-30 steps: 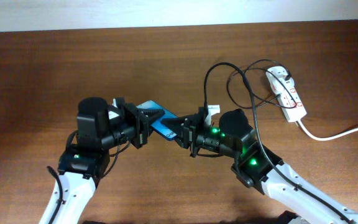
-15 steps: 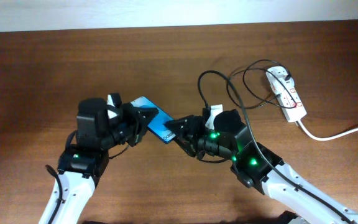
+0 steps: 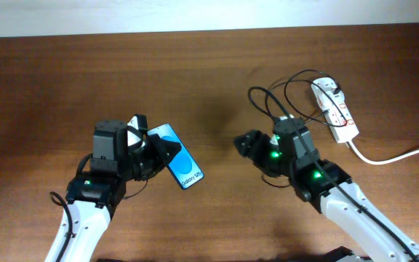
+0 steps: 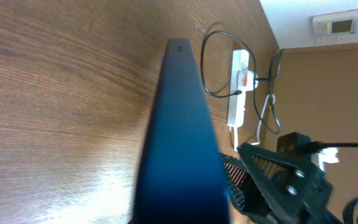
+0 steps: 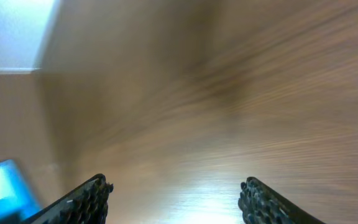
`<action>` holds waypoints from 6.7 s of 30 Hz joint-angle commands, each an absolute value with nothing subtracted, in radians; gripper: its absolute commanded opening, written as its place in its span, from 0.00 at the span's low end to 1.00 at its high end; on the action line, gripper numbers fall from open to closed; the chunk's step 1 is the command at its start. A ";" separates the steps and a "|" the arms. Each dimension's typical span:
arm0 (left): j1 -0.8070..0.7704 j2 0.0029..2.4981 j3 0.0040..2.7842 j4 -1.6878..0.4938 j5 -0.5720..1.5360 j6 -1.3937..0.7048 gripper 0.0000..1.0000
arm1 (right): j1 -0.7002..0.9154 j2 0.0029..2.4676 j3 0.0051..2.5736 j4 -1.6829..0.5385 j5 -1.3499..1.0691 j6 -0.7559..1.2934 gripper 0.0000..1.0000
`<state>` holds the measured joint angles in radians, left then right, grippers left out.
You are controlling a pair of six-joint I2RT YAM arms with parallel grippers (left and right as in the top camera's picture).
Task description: Plug charger to phone and switch on socket
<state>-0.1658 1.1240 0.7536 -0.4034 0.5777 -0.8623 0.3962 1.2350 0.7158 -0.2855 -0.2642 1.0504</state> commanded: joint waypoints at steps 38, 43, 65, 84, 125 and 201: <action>-0.162 1.117 0.768 -0.398 0.548 -0.810 0.00 | 0.004 1.779 0.713 0.252 0.276 0.918 0.52; -0.162 1.117 0.768 -0.399 0.549 -0.810 0.00 | 0.004 1.831 0.713 0.253 0.305 0.913 0.33; -0.162 1.117 0.768 -0.398 0.563 -0.810 0.00 | 0.006 1.313 0.713 -0.273 -0.050 0.668 0.04; -0.162 1.118 0.768 0.159 0.928 -0.909 0.00 | 0.006 0.842 0.713 -0.812 -1.134 -0.147 0.04; -0.215 1.118 0.768 0.231 1.051 -0.983 0.00 | 0.513 1.023 0.713 -0.392 -1.069 0.249 0.04; -0.213 1.118 0.768 0.223 1.088 -0.982 0.00 | 0.487 0.999 0.713 -0.326 -1.032 0.405 0.04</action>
<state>-0.2104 1.1252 0.7563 0.2218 1.0435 -0.9771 0.5045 1.0180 0.7120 -0.3424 -1.0565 0.3794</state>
